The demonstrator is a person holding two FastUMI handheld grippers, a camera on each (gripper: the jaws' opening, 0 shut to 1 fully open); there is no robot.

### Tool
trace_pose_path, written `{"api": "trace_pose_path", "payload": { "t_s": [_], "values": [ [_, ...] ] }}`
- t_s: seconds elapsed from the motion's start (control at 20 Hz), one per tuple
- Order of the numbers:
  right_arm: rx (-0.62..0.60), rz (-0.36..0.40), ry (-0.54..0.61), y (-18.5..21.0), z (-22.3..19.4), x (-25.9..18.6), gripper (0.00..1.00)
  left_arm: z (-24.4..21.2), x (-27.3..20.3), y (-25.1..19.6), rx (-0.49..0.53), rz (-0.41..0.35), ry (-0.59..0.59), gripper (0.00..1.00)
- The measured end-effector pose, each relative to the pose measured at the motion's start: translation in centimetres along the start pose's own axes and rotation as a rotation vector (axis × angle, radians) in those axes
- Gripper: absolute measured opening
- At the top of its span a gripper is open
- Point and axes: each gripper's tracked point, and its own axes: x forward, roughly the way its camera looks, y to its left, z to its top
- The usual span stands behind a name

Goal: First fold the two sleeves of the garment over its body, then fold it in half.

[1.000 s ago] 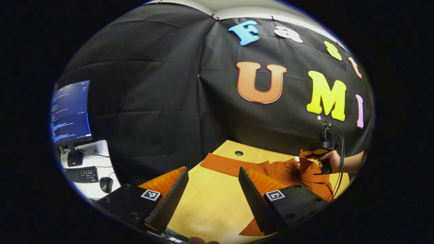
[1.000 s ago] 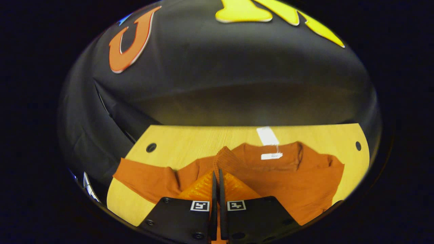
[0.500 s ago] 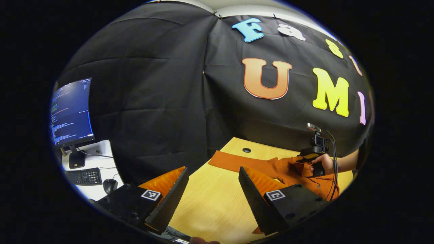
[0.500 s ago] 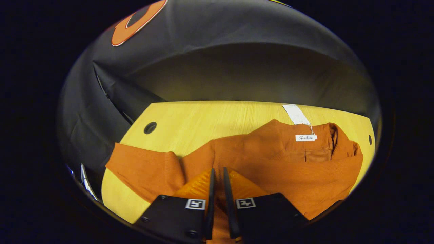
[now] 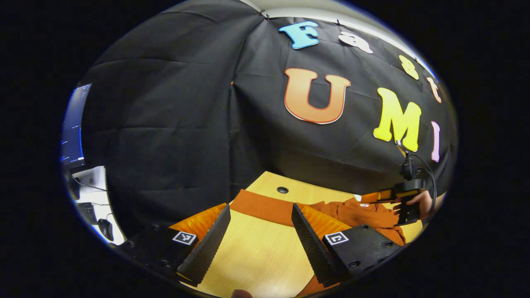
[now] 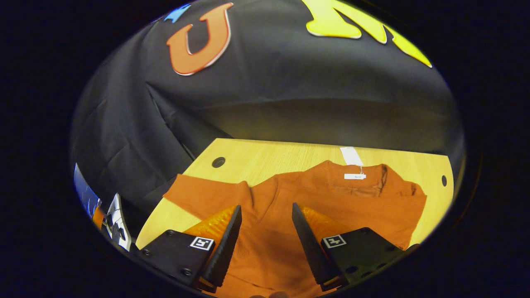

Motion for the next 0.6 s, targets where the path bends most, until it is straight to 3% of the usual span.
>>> {"api": "trace_pose_path", "payload": {
  "t_s": [0.05, 0.1, 0.15, 0.2, 0.25, 0.35, 0.4, 0.6],
  "values": [
    [-0.012, 0.011, -0.015, 0.0, -0.3, -2.5, 0.75, 0.0, 1.1, -0.1, 0.006, -0.025, 0.012, 0.88],
    [-0.025, 0.031, -0.024, 0.3, -0.8, -5.1, 0.80, 0.0, 2.2, -0.1, 0.012, -0.048, 0.027, 0.96],
    [-0.043, 0.036, -0.028, 0.1, -1.3, -7.5, 0.75, -0.1, 3.5, -0.1, 0.013, -0.069, 0.038, 0.97],
    [-0.057, 0.034, -0.035, -0.5, -1.7, -9.8, 0.74, -0.3, 4.8, 0.1, 0.007, -0.093, 0.053, 0.97],
    [-0.059, 0.031, -0.046, -1.0, -1.8, -12.0, 0.80, -0.2, 5.9, 0.3, -0.003, -0.124, 0.060, 0.97],
    [-0.057, -0.007, -0.074, -2.8, -1.5, -15.9, 0.74, -0.6, 8.8, 1.1, -0.043, -0.161, 0.093, 0.96],
    [-0.039, -0.024, -0.099, -3.6, -1.0, -17.8, 0.80, -0.8, 10.4, 1.5, -0.067, -0.167, 0.105, 0.96],
    [0.079, -0.085, -0.199, -6.4, 1.3, -24.1, 0.80, -3.6, 16.7, 5.6, -0.109, -0.117, 0.205, 0.98]
  ]
}}
